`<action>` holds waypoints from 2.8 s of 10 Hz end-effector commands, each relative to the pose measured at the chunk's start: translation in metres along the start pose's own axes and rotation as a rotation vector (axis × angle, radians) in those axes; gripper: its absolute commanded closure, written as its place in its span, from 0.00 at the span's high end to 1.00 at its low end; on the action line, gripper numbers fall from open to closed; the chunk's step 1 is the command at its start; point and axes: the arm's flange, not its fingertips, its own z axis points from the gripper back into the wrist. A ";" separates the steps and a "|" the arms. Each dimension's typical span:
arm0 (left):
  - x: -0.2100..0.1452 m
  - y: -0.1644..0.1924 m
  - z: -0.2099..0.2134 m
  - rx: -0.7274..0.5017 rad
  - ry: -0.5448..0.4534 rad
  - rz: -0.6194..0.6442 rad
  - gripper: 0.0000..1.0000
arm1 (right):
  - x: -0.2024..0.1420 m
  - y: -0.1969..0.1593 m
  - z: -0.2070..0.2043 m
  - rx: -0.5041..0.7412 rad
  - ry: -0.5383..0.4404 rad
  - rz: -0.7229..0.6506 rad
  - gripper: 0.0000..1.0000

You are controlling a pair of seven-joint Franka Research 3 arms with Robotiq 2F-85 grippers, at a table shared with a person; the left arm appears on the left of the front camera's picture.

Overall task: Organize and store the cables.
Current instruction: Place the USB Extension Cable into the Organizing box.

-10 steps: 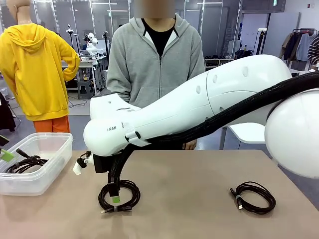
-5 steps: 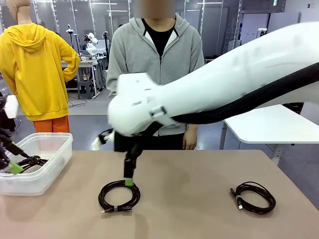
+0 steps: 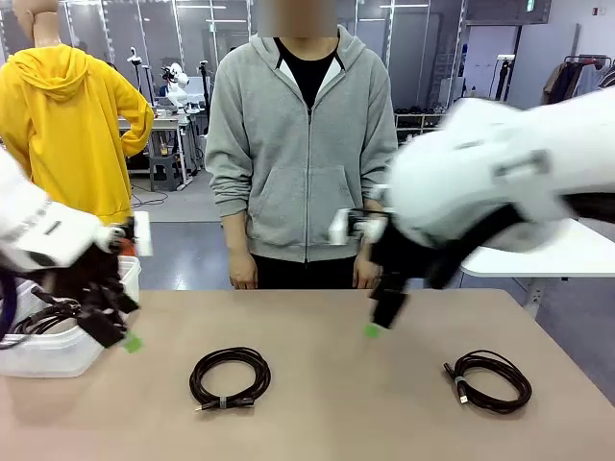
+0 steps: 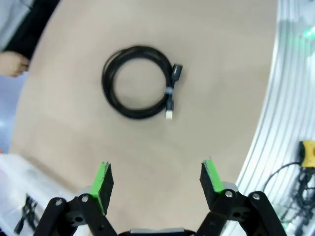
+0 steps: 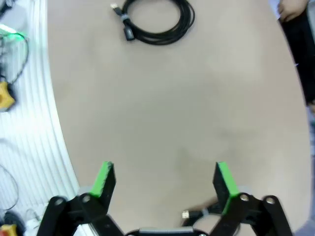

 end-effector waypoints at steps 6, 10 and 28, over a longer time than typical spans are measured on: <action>0.103 0.008 -0.090 -0.198 0.107 -0.193 0.90 | -0.192 -0.012 0.064 -0.019 -0.328 -0.084 1.00; 0.107 0.009 -0.122 -0.231 0.203 -0.183 0.90 | -0.228 0.003 0.061 -0.138 -0.405 -0.117 1.00; 0.078 0.000 -0.221 -0.138 0.371 -0.188 0.00 | -0.215 -0.037 0.090 -0.063 -0.343 -0.144 1.00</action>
